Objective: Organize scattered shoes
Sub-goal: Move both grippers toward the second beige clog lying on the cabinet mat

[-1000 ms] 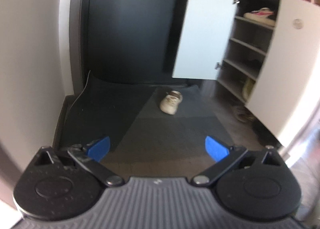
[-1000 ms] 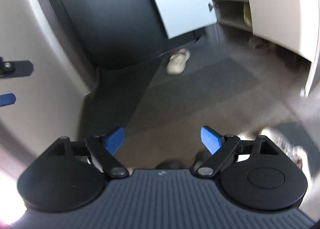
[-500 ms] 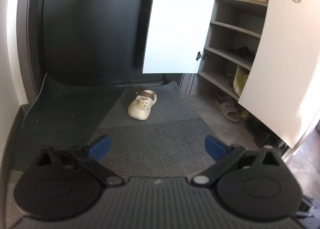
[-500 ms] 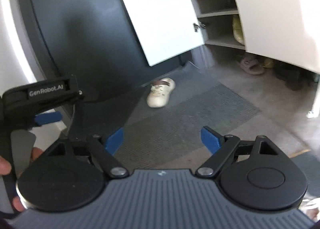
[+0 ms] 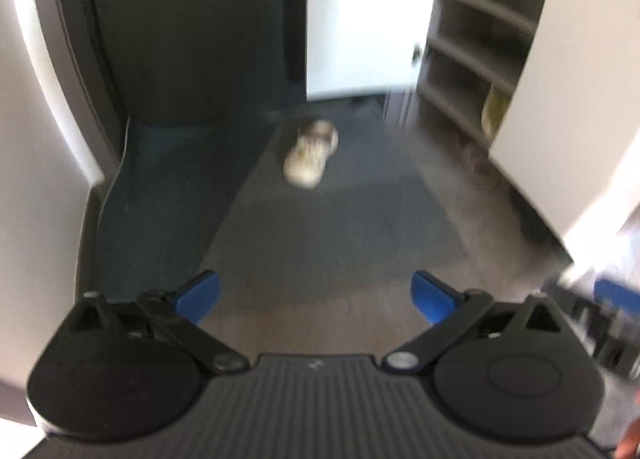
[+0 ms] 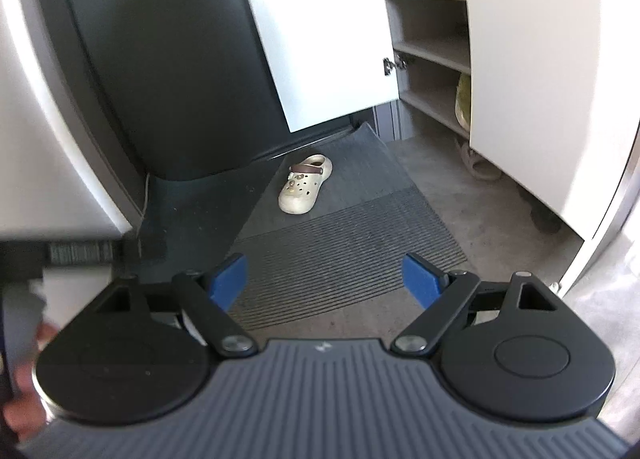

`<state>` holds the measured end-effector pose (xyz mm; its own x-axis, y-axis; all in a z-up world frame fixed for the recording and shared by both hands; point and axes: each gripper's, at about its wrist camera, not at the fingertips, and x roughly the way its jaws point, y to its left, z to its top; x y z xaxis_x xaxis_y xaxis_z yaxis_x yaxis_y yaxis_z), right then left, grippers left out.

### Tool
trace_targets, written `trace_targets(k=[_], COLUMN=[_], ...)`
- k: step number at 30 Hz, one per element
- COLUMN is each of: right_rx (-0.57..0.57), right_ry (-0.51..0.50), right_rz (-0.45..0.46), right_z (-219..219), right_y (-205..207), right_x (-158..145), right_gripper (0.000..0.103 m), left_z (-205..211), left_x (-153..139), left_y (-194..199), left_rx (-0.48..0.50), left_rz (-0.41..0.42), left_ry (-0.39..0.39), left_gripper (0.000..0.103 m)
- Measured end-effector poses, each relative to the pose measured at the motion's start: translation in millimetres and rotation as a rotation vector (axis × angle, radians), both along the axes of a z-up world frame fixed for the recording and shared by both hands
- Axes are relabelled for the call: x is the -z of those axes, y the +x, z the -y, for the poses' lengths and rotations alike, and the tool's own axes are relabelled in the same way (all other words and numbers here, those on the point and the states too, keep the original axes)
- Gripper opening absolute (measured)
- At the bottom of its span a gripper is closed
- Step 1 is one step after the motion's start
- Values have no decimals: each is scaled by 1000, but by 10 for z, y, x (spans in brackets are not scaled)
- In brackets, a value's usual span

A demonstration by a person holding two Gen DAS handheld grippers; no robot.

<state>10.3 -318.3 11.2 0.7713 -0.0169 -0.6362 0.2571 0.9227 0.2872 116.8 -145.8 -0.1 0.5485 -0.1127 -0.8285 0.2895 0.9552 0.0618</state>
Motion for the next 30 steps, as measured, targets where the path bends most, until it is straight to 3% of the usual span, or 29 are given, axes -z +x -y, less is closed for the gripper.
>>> trace_targets(k=[2, 7, 12, 17, 24, 26, 28, 29, 30], right_rx=[-12, -54, -44, -6, 74, 130, 154, 173, 195], right_ry=[22, 45, 18, 30, 24, 43, 35, 27, 21], right_rz=[-26, -46, -28, -39, -77, -95, -96, -101, -118], right_z=[182, 578, 872, 1022, 1034, 1014, 957, 920, 883], right_y=[47, 63, 34, 200, 789, 1104, 1331, 1458, 1552], right_x=[-105, -382, -618, -655, -446, -250, -79, 27, 104], right_gripper=[86, 86, 86, 86, 86, 86, 86, 86, 86], left_z=[132, 418, 898, 1196, 1446, 1567, 1601, 1592, 1582], left_x=[-108, -364, -662, -594, 47, 461, 666, 976, 1070], left_y=[12, 284, 960, 1636, 2707, 3132, 3292, 3537, 3603], left_rx=[41, 134, 241, 202, 86, 162, 211, 270, 289], left_rz=[-1, -19, -5, -29, -165, -195, -199, -174, -163], left_ry=[51, 95, 161, 160, 146, 115, 119, 134, 142], left_gripper=[103, 103, 103, 103, 103, 103, 103, 103, 103])
